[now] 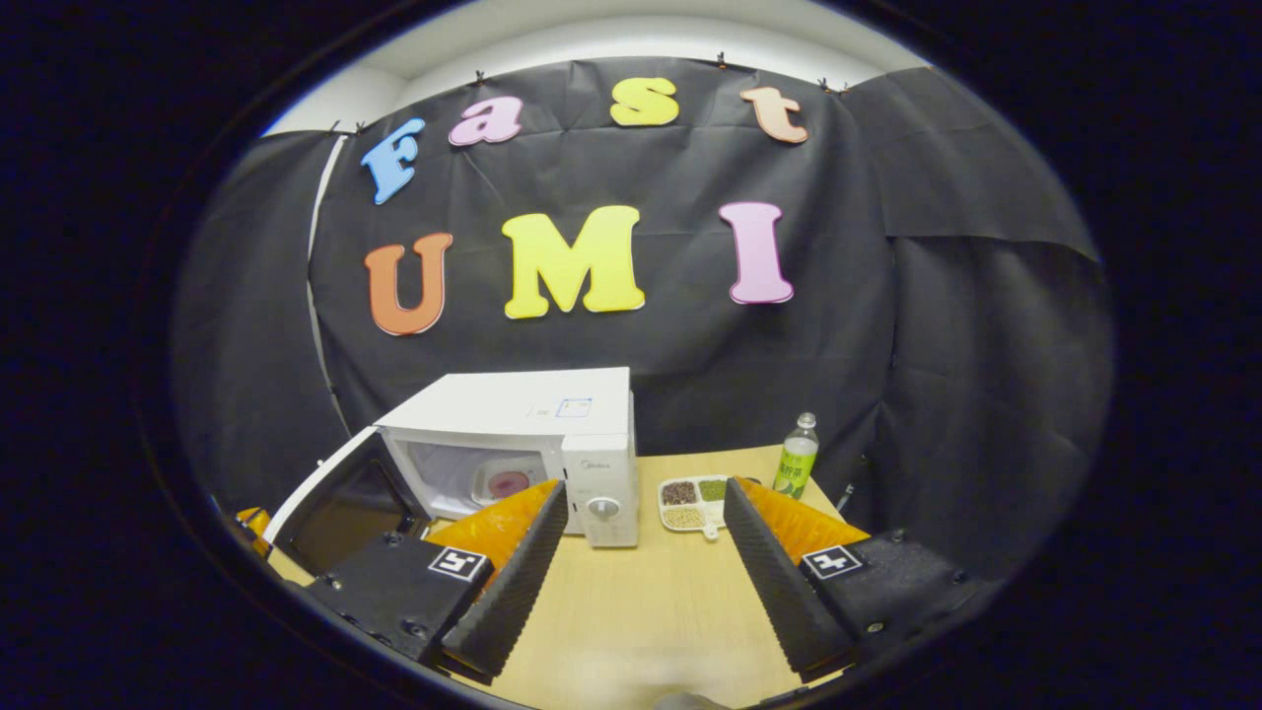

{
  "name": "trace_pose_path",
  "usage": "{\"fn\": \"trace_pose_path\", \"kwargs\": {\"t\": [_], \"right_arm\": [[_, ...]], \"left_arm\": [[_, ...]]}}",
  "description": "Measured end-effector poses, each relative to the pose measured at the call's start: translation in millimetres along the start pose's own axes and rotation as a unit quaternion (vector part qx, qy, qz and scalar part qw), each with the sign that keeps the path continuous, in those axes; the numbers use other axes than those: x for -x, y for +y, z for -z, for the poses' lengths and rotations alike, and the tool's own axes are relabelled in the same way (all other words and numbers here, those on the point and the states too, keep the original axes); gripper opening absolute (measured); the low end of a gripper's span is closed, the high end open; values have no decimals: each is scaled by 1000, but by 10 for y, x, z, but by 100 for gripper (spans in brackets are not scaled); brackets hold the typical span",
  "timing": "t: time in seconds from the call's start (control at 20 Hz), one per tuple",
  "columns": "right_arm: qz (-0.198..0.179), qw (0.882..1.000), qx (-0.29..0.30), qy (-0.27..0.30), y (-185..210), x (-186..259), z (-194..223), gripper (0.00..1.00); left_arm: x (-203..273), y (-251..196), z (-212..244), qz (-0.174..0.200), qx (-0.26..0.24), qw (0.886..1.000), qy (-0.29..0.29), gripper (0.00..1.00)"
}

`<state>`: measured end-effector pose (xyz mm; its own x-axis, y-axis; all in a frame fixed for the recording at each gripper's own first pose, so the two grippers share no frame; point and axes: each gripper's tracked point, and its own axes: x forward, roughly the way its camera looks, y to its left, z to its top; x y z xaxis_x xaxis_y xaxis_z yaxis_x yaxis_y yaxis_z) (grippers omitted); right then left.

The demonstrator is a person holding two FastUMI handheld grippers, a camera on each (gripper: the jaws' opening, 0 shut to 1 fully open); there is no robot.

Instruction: Open the microwave oven with the left hand, put the food in, and close the microwave oven.

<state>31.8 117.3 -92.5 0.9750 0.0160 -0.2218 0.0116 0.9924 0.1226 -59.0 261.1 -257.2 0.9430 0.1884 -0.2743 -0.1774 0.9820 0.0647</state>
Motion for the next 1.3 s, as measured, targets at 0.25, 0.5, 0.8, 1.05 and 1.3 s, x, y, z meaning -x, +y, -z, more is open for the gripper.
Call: {"fn": "trace_pose_path", "kwargs": {"t": [0.25,0.5,0.8,1.05,1.3], "right_arm": [[7,1000,10,-6,-113,64,-77,100],[6,1000,6,-1,-149,55,-86,92],[2,1000,1,6,-132,21,-73,100],[-9,1000,-2,11,-154,-5,-50,92],[-11,1000,3,17,-248,-38,-39,100]], "left_arm": [[-44,-19,169,2,8,1000,12,0],[-98,-109,325,15,-4,1000,22,2],[-77,-498,325,50,5,998,22,0],[-82,-1007,294,89,6,996,23,1],[-189,-1532,141,124,14,992,16,1]]}}
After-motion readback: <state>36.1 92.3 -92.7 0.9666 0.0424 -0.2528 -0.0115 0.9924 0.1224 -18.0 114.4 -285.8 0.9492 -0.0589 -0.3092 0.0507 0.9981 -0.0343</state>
